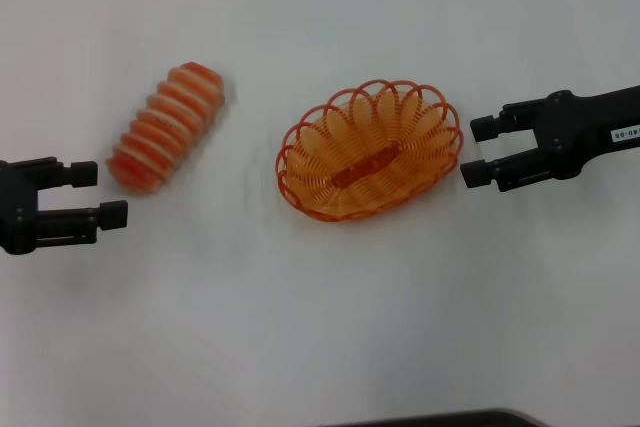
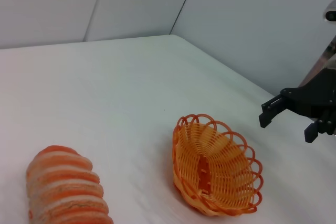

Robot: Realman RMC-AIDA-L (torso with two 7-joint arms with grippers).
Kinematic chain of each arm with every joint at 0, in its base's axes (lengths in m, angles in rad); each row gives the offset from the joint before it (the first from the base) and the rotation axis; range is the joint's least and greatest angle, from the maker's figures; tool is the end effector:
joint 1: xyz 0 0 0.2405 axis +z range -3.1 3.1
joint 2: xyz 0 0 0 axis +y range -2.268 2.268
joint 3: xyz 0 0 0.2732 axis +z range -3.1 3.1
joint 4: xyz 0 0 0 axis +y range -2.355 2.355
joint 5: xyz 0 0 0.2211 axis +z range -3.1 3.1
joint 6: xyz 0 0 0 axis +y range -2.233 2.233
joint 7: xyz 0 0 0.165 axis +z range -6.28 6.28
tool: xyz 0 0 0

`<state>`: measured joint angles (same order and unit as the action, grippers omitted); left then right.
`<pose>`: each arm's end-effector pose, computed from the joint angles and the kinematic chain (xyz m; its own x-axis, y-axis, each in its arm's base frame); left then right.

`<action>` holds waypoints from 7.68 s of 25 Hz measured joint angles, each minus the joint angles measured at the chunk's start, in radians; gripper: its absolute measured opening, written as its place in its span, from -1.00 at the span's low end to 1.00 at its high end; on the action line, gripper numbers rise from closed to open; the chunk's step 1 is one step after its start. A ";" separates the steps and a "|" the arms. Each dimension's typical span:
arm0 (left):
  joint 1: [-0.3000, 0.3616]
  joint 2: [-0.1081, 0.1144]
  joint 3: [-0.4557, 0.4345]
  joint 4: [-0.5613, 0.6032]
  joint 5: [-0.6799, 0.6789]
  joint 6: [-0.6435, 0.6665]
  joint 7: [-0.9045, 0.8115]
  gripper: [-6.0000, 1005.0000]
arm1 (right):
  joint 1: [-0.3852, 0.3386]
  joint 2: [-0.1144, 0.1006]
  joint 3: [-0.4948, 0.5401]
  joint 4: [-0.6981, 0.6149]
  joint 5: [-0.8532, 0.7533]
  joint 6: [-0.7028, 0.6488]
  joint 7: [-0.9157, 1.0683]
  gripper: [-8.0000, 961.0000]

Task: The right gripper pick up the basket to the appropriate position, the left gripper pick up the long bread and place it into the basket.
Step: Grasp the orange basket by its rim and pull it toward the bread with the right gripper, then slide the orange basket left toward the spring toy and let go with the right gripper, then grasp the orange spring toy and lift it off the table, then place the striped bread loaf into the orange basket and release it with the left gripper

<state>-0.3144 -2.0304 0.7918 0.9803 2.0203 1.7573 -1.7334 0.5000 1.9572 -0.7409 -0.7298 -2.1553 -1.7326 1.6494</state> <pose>-0.3066 0.2967 0.0281 0.7331 0.5621 0.3829 0.6227 -0.7811 -0.0454 0.3053 0.3292 0.0183 0.7763 -0.5596 -0.2901 -0.5843 -0.8116 0.0019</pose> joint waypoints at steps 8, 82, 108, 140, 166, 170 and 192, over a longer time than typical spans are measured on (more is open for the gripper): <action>-0.002 -0.002 0.004 0.011 0.000 0.002 -0.002 0.64 | 0.010 -0.003 -0.006 0.001 0.000 0.000 0.010 0.78; -0.024 -0.031 -0.045 0.092 0.067 0.018 -0.058 0.62 | 0.199 0.051 -0.040 -0.015 -0.220 0.208 0.665 -0.85; -0.053 -0.031 -0.053 0.092 0.078 -0.005 -0.057 0.62 | 0.099 0.055 0.066 -0.080 -0.003 0.241 0.581 -0.33; -0.214 -0.137 0.145 0.025 0.303 -0.553 -0.265 0.57 | 0.002 0.101 0.009 -0.185 -0.046 -0.015 0.041 0.91; -0.147 -0.135 0.308 0.048 0.198 -0.715 -0.251 -0.08 | 0.014 0.102 0.015 -0.167 -0.046 0.018 0.050 0.91; -0.118 -0.133 0.298 0.130 0.149 -0.673 -0.244 -0.15 | 0.014 0.097 0.014 -0.168 -0.047 0.017 0.050 0.91; -0.474 -0.138 0.378 -0.171 0.149 -0.481 -0.093 -0.45 | 0.020 0.087 0.006 -0.169 -0.141 -0.008 0.067 0.91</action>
<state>-0.7883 -2.1687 1.1700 0.8088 2.1694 1.2765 -1.8269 0.5204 2.0444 -0.7348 -0.8990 -2.2963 -1.7403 1.7165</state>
